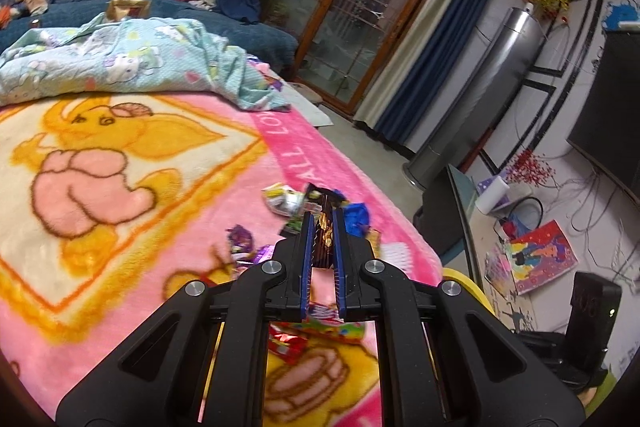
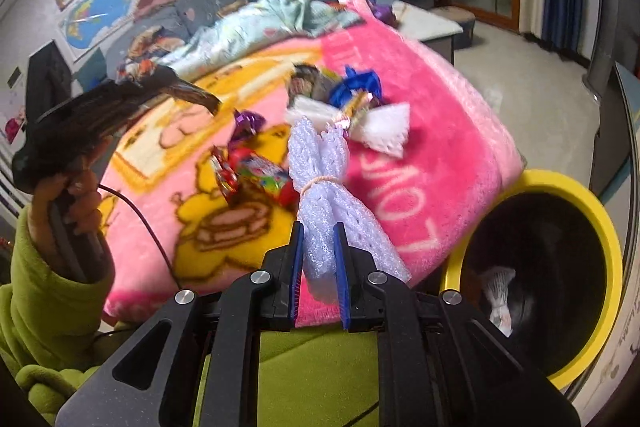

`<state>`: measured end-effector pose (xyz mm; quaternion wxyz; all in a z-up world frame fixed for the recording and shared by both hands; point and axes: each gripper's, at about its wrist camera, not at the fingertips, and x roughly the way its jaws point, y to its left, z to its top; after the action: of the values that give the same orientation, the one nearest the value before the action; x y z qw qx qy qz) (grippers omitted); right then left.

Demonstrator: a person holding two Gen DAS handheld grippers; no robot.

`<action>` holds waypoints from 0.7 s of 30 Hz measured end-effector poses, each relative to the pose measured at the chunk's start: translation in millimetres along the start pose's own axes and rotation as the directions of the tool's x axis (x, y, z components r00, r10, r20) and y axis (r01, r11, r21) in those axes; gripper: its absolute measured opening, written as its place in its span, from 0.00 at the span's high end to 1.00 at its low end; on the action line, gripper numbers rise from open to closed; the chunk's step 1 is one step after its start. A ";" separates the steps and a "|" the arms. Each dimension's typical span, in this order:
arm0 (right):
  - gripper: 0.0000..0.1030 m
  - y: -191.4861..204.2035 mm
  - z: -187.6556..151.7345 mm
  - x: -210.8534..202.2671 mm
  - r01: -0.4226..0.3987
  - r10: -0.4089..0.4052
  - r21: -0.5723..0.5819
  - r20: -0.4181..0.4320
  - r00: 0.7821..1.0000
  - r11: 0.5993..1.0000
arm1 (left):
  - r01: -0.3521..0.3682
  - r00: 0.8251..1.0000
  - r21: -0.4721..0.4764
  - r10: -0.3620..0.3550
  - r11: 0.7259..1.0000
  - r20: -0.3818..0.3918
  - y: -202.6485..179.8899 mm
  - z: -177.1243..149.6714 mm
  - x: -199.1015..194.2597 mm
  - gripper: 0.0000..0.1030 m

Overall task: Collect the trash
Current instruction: 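Carry the wrapper and foam net in both grippers over the bin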

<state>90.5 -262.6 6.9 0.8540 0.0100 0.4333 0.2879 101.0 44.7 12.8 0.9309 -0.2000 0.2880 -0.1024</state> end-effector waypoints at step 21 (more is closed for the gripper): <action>0.86 -76.8 4.1 -52.8 0.130 -0.173 0.222 0.186 0.967 0.966 | 0.150 0.985 0.190 -0.129 0.970 -0.117 -99.3 -32.7 32.8 0.95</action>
<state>106.4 -352.1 27.8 0.9077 0.0953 0.3707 0.1720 101.3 -64.9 14.7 0.9205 -0.1204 0.3093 -0.2060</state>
